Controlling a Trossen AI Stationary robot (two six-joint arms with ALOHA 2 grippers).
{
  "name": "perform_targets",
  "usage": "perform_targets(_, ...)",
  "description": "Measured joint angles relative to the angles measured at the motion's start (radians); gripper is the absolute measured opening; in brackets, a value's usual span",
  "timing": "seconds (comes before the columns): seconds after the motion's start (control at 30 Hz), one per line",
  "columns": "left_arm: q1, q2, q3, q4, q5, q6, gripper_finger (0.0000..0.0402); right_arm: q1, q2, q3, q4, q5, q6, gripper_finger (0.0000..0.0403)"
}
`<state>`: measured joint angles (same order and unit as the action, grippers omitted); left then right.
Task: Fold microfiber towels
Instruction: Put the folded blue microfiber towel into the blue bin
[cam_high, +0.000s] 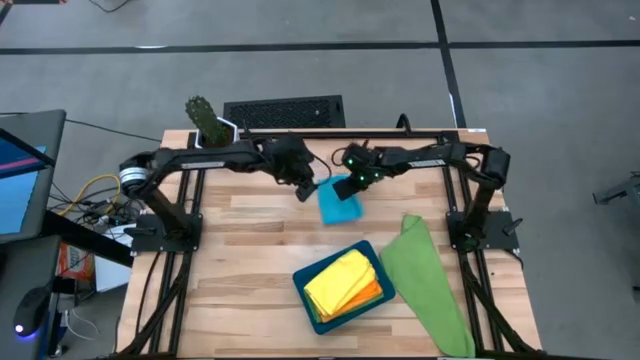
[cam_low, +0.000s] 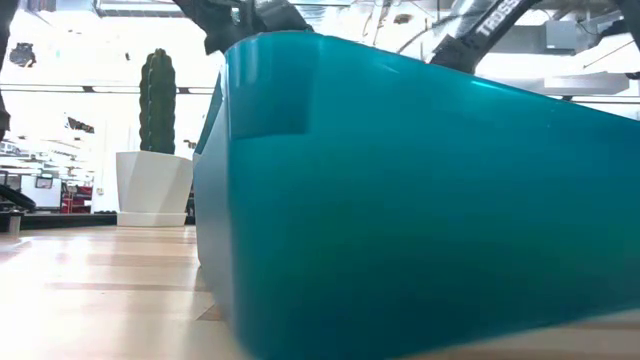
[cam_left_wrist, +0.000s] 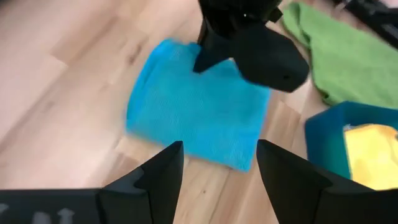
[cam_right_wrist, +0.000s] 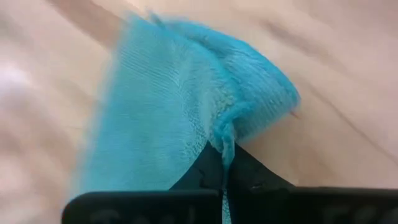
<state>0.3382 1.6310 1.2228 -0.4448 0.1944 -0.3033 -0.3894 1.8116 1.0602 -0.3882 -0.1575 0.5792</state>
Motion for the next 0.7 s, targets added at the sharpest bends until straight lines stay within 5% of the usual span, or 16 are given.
perform_targets(0.13, 0.024, -0.114, 0.0, -0.079, -0.06, 0.031, 0.0197, 0.005, -0.076, 0.046, -0.023, -0.017, -0.004, 0.0019)
perform_targets(0.43, 0.048, -0.38, 0.0, -0.208, -0.367, 0.123, 0.0197, 0.124, -0.237, 0.121, -0.049, -0.035, 0.077, 0.0019)
perform_targets(0.7, 0.073, -0.513, 0.001, -0.224, -0.398, 0.131, 0.0197, 0.331, -0.355, 0.163, -0.052, -0.129, 0.161, 0.0019)
